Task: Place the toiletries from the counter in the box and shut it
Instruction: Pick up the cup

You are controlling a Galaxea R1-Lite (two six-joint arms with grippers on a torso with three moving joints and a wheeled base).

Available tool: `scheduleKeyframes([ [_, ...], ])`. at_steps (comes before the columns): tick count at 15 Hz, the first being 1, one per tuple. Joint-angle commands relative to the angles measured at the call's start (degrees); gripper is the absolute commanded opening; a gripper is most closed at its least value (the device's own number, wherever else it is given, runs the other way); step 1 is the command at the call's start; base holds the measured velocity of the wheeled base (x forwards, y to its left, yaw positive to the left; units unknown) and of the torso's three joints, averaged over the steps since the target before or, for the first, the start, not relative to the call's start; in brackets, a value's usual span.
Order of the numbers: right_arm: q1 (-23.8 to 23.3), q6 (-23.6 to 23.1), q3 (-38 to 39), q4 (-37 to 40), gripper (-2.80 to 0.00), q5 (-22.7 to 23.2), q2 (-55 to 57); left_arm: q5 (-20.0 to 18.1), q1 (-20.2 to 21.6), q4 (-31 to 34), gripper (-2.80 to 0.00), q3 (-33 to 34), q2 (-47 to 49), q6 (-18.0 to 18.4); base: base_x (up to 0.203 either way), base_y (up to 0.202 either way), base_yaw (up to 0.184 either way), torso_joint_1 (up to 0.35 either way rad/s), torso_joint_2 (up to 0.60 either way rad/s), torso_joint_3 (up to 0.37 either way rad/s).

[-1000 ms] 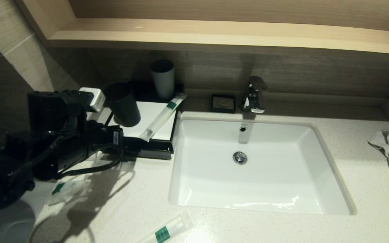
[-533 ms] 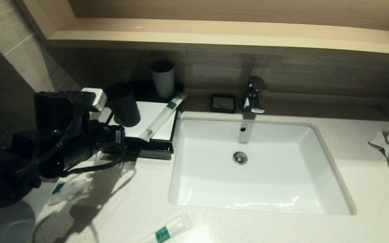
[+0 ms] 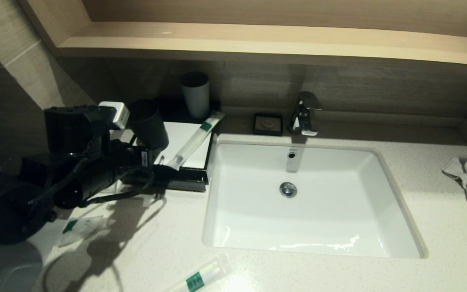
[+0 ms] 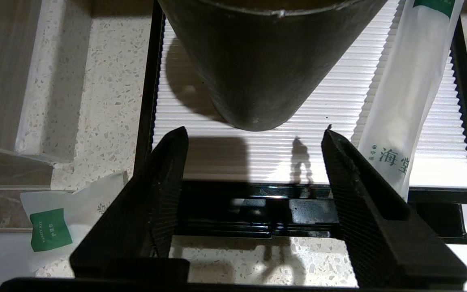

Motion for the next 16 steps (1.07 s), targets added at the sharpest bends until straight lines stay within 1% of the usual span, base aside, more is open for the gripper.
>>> scheduleKeyframes([
  [1, 0.00, -0.02, 0.00, -0.01, -2.80, 0.01, 0.00, 0.02, -0.01, -0.31, 0.00, -0.19, 0.95, 0.03, 0.000, 0.000, 0.000, 0.000, 0.00, 0.000],
  [5, 0.00, -0.02, 0.00, -0.01, -2.80, 0.01, 0.00, 0.16, -0.04, -3.36, 0.00, -0.70, 2.68, 0.03, 0.000, 0.000, 0.000, 0.000, 0.00, 0.000],
  [12, 0.00, -0.02, 0.00, -0.01, -2.80, 0.01, 0.00, 0.16, 0.06, -3.60, 0.00, -4.76, 6.10, -0.02, 0.000, 0.000, 0.000, 0.000, 0.00, 0.000],
  [16, 0.00, -0.02, 0.00, -0.01, -2.80, 0.01, 0.00, 0.18, 0.01, -4.57, 0.00, -5.37, 7.66, -0.06, 0.000, 0.000, 0.000, 0.000, 0.00, 0.000],
])
